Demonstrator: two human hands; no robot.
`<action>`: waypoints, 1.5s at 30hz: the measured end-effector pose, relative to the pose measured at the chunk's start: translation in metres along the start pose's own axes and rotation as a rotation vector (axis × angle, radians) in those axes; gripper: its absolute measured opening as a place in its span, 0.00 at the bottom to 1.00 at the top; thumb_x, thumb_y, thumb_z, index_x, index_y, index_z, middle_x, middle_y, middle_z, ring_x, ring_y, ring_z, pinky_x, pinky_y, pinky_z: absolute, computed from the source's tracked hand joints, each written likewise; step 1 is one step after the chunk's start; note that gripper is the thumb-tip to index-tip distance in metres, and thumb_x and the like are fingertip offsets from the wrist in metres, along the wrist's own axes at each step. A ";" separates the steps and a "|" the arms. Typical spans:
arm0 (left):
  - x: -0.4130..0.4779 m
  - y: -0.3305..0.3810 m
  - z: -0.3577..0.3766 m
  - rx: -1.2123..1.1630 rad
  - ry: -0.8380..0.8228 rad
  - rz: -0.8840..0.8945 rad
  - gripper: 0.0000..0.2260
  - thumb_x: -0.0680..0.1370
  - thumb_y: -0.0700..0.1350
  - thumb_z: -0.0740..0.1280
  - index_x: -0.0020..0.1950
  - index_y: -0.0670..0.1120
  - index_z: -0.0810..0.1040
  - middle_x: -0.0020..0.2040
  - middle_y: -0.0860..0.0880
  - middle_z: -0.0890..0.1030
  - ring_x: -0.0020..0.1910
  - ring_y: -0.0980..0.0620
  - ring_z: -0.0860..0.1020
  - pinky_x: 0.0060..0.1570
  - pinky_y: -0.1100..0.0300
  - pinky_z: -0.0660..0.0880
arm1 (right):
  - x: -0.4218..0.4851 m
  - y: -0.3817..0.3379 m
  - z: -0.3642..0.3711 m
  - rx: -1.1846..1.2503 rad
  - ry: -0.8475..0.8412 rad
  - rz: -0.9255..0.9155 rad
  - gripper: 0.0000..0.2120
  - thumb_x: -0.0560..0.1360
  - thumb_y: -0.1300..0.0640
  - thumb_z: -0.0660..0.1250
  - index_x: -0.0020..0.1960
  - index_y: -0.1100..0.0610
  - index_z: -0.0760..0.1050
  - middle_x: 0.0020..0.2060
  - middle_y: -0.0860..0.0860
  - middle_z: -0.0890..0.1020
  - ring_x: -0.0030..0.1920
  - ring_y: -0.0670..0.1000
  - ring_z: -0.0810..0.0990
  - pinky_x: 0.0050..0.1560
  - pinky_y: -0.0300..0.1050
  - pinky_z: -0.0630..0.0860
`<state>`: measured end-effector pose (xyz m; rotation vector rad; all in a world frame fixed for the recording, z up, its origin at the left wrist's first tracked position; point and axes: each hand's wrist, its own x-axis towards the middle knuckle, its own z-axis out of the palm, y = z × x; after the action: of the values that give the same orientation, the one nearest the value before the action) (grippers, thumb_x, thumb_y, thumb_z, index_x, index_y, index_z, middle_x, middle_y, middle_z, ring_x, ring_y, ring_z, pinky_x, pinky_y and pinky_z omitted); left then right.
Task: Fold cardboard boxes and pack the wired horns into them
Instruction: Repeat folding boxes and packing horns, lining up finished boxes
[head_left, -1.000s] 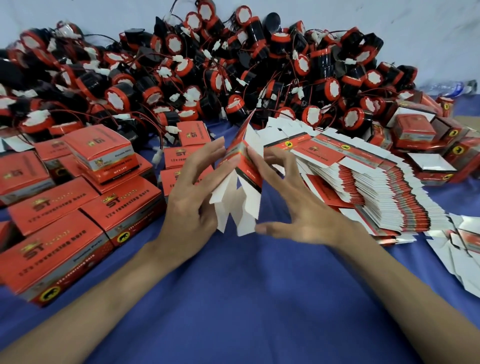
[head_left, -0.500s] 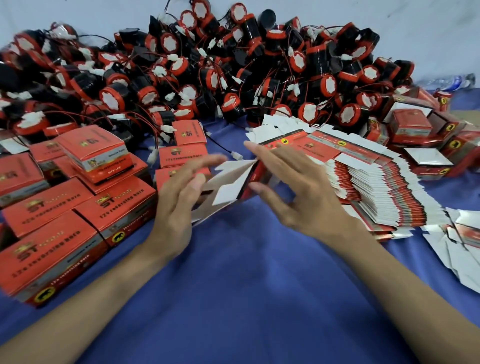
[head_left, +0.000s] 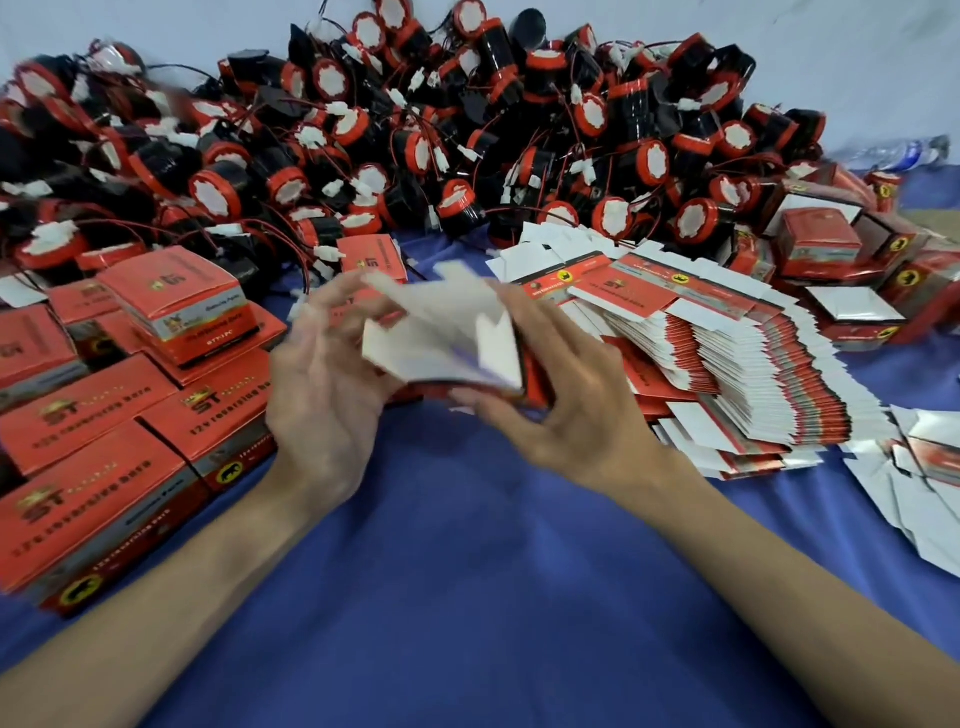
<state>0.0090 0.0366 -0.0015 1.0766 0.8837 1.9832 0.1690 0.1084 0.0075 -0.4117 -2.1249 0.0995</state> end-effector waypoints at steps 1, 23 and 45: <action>-0.001 0.000 0.002 0.042 -0.019 0.010 0.25 0.74 0.62 0.63 0.64 0.48 0.70 0.53 0.54 0.81 0.55 0.51 0.78 0.50 0.53 0.77 | 0.001 0.000 -0.002 0.089 0.022 0.072 0.31 0.73 0.48 0.70 0.68 0.65 0.69 0.54 0.56 0.80 0.50 0.49 0.79 0.52 0.34 0.74; -0.008 -0.001 0.011 0.521 -0.097 0.436 0.17 0.78 0.46 0.61 0.67 0.49 0.66 0.61 0.50 0.72 0.56 0.59 0.75 0.51 0.65 0.73 | 0.004 -0.023 -0.001 1.042 0.056 0.529 0.16 0.74 0.55 0.65 0.61 0.47 0.71 0.50 0.44 0.80 0.53 0.46 0.80 0.48 0.39 0.77; -0.008 0.011 0.017 0.493 -0.108 0.377 0.16 0.77 0.46 0.62 0.65 0.48 0.68 0.47 0.46 0.77 0.46 0.54 0.78 0.44 0.62 0.75 | 0.004 -0.024 0.001 0.986 0.203 0.621 0.20 0.69 0.51 0.70 0.59 0.48 0.70 0.49 0.59 0.77 0.50 0.62 0.79 0.50 0.55 0.79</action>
<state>0.0248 0.0281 0.0111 1.7190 1.2192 2.0250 0.1602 0.0874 0.0158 -0.4262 -1.4424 1.3264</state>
